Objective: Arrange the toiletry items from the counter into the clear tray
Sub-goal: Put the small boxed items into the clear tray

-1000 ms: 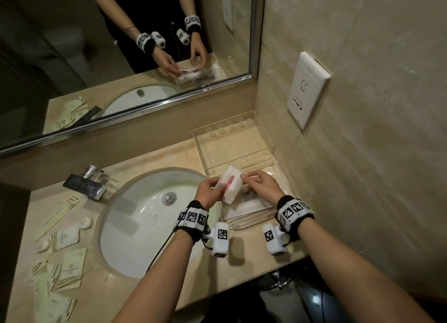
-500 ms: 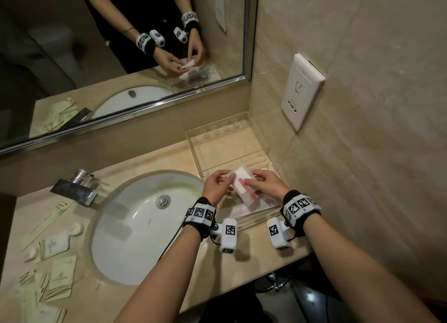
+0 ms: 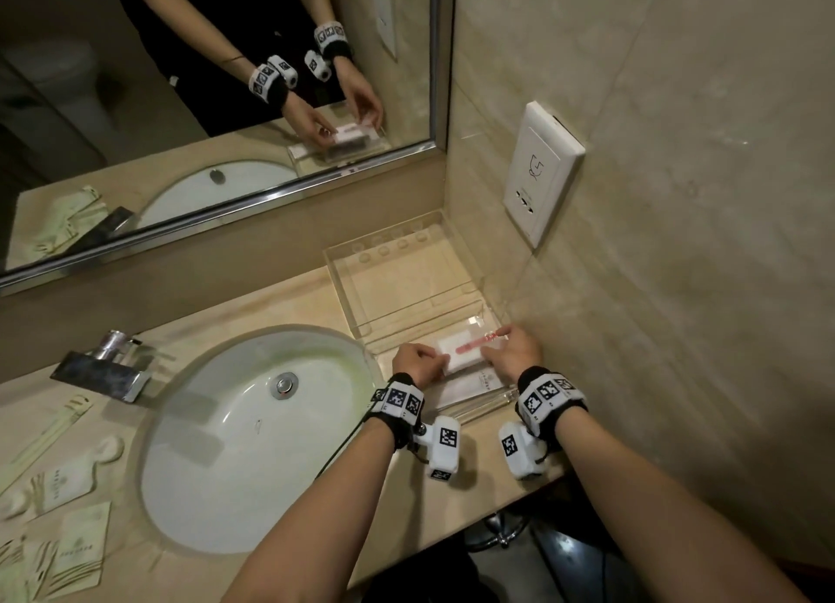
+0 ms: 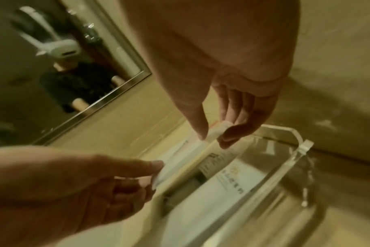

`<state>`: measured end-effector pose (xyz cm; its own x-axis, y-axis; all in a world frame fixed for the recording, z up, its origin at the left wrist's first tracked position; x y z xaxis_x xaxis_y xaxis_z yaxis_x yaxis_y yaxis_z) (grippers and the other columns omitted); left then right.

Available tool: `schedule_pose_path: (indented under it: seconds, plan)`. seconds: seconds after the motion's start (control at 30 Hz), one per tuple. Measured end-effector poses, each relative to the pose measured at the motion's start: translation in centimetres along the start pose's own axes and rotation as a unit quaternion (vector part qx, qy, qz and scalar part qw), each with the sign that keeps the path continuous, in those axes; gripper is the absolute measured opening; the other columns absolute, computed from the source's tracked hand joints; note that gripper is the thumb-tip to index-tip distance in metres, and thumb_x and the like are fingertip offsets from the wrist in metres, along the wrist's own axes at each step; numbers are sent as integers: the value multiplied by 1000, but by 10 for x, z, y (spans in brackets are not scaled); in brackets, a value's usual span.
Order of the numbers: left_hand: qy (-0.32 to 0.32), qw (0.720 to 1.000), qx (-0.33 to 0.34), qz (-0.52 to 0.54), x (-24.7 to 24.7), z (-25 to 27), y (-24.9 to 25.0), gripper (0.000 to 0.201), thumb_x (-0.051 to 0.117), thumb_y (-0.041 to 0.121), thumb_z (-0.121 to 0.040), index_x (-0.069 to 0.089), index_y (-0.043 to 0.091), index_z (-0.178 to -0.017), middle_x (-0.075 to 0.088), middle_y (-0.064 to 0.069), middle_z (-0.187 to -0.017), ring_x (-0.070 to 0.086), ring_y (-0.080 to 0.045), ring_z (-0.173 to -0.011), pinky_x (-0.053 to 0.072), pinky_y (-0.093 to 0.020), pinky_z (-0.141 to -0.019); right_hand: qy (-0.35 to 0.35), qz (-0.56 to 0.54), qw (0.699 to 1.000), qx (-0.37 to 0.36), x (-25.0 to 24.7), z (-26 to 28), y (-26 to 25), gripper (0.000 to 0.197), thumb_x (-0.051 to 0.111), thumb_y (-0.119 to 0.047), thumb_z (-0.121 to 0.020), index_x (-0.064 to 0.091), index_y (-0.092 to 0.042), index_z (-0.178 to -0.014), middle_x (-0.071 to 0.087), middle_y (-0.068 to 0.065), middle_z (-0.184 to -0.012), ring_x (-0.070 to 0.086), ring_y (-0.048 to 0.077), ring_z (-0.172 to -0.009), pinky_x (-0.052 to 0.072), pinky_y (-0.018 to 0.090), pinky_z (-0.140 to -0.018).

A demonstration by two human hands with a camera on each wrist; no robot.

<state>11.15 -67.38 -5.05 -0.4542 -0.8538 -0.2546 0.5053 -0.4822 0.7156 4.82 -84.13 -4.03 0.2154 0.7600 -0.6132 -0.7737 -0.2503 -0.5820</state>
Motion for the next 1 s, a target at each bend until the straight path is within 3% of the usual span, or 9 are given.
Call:
schedule_pose_path:
  seconds: [0.13, 0.23, 0.33, 0.43, 0.57, 0.67, 0.73, 0.87, 1.0]
  plan:
    - [35, 997, 14, -62, 11, -3, 0, 23, 77, 15, -75, 58, 17, -87, 69, -11, -98, 66, -26, -93, 54, -34, -88, 14, 146, 989, -37, 2, 11, -2, 49, 68, -23, -87, 48, -5, -129, 57, 14, -128, 60, 34, -113, 53, 45, -95]
    - [33, 992, 50, -110, 17, -3, -1, 33, 74, 14, -78, 60, 12, -108, 70, -15, -103, 66, -29, -97, 53, -39, -91, 34, 251, 965, -71, 5, 18, -2, 58, 65, -25, -89, 39, -3, -136, 46, 16, -137, 57, 33, -118, 51, 42, -93]
    - [35, 989, 70, -127, 19, -2, 0, 38, 70, 10, -80, 62, 10, -117, 71, -17, -101, 68, -30, -96, 54, -39, -91, 81, 293, 942, -140, 9, 21, -3, 56, 65, -21, -89, 39, -6, -136, 40, 16, -138, 53, 31, -120, 49, 38, -95]
    - [40, 986, 80, -139, 18, -2, 0, 38, 69, 9, -80, 63, 12, -118, 72, -15, -100, 69, -28, -94, 55, -37, -91, 51, 265, 941, -202, 19, 15, -4, 51, 62, -21, -91, 44, -15, -139, 40, 9, -138, 50, 28, -120, 49, 40, -97]
    - [41, 985, 90, -144, 13, -1, 0, 39, 67, 5, -81, 61, 11, -119, 70, -16, -98, 67, -29, -93, 54, -37, -89, 2, 240, 948, -208, 26, 3, 0, 52, 63, -25, -91, 47, -21, -140, 37, 6, -145, 50, 27, -122, 49, 42, -99]
    - [54, 979, 100, -167, 2, 1, -1, 21, 64, 3, -81, 61, 12, -100, 64, -6, -79, 62, -26, -78, 52, -31, -70, -10, 240, 950, -200, 27, -2, 4, 50, 61, -28, -91, 49, -22, -140, 36, 7, -145, 50, 28, -121, 50, 42, -96]
    - [69, 972, 102, -199, -10, 3, -7, 13, 65, 6, -80, 56, 13, -86, 61, -4, -77, 59, -23, -75, 46, -28, -65, -17, 236, 952, -194, 27, -4, 6, 49, 60, -29, -92, 50, -21, -139, 36, 9, -144, 51, 28, -119, 51, 44, -94]
    - [38, 954, 67, -288, -28, 7, -33, 19, 76, 13, -74, 63, 9, -87, 69, -8, -93, 66, -24, -87, 54, -35, -84, -21, 245, 947, -208, 27, -7, 5, 46, 60, -29, -91, 54, -17, -135, 38, 8, -144, 52, 28, -119, 52, 43, -94]
    - [6, 946, 71, -315, -30, 10, -43, 25, 80, 11, -72, 70, 7, -95, 71, -12, -102, 67, -25, -93, 54, -33, -88, -20, 273, 928, -255, 26, -7, 2, 47, 61, -29, -92, 53, -15, -136, 47, 4, -144, 51, 28, -120, 49, 41, -96]
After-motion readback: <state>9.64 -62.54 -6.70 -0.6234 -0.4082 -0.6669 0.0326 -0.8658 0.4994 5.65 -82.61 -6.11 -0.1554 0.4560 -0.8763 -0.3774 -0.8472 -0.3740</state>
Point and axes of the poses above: each hand's wrist, its own z-axis away from the middle knuckle, its own x-axis out of the palm, y = z × x, the point moved 3 cm from there along -z, towards the middle knuckle
